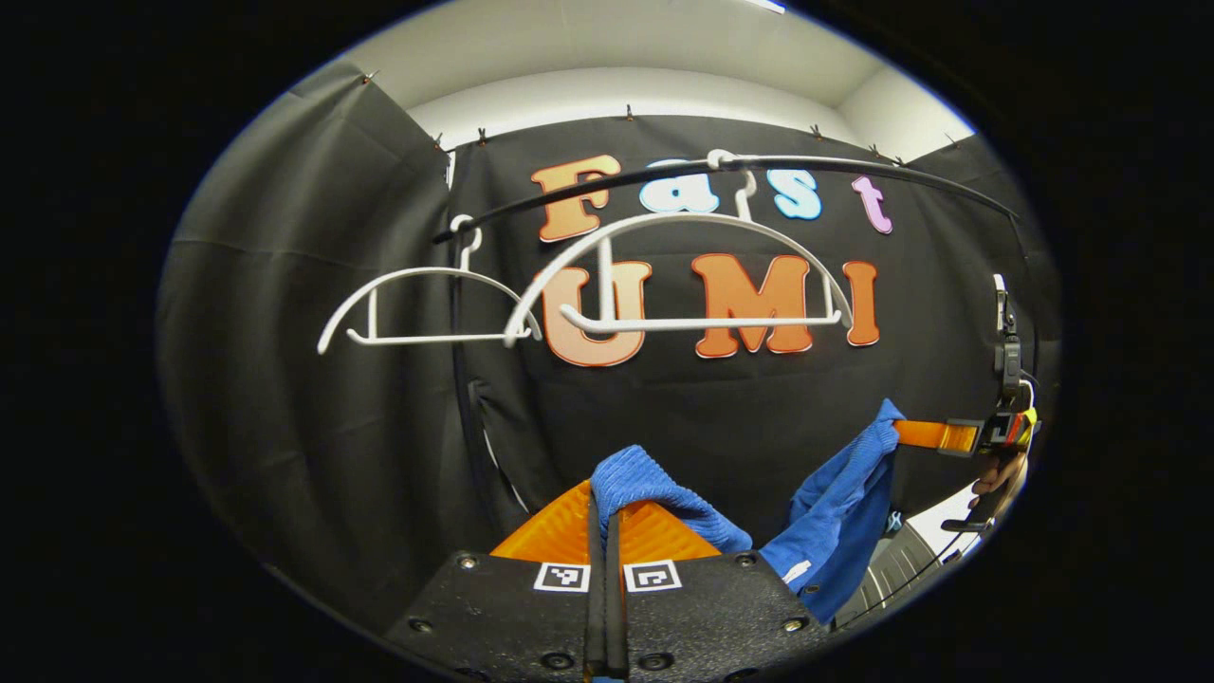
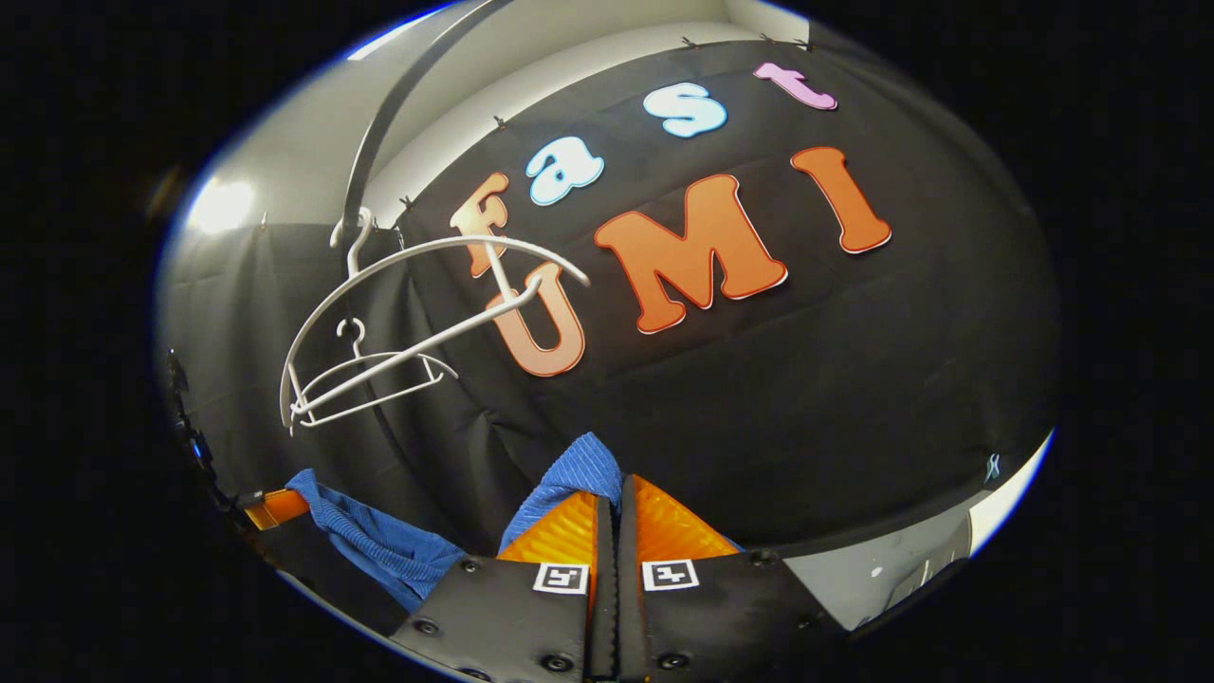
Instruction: Grasp the clothes on the hanger with both hands and then place them into the laundry hamper below.
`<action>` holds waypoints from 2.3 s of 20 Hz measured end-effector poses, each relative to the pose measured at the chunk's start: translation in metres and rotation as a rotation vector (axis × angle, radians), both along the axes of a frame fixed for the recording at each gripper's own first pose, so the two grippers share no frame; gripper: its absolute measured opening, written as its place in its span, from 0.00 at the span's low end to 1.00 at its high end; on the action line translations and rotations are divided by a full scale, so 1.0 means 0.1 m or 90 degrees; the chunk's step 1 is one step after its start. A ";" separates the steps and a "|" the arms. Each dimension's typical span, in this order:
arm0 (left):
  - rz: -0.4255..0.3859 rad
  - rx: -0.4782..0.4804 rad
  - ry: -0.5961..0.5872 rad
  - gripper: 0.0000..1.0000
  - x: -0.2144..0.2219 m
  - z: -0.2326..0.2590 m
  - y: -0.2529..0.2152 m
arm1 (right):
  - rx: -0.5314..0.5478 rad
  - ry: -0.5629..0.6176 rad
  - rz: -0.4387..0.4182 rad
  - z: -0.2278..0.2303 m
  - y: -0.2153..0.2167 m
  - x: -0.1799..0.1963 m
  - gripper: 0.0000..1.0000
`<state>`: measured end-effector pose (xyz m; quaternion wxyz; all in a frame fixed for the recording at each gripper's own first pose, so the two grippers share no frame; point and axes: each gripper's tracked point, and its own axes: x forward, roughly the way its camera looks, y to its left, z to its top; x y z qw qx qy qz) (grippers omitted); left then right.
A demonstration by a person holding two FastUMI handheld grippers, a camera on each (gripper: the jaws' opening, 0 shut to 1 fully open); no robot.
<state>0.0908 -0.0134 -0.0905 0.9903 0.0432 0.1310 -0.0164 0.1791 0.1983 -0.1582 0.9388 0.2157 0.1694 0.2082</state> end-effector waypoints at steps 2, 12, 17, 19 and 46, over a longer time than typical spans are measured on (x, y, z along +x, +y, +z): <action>-0.018 -0.009 0.010 0.00 0.02 -0.10 -0.18 | -0.024 -0.005 0.004 -0.05 0.03 -0.09 0.08; -0.074 -0.052 0.070 0.00 0.08 -0.78 -0.95 | -0.108 -0.026 0.024 -0.46 0.22 -0.54 0.08; -0.074 -0.068 0.102 0.00 0.04 -1.26 -1.10 | -0.118 -0.003 0.019 -0.85 0.16 -0.74 0.07; -0.069 -0.083 0.118 0.00 0.03 -1.48 -1.14 | -0.126 0.007 0.010 -1.02 0.10 -0.74 0.08; 0.030 -0.095 0.536 0.00 -1.00 -4.82 -1.25 | -0.222 0.345 0.020 -4.23 -0.04 -1.58 0.08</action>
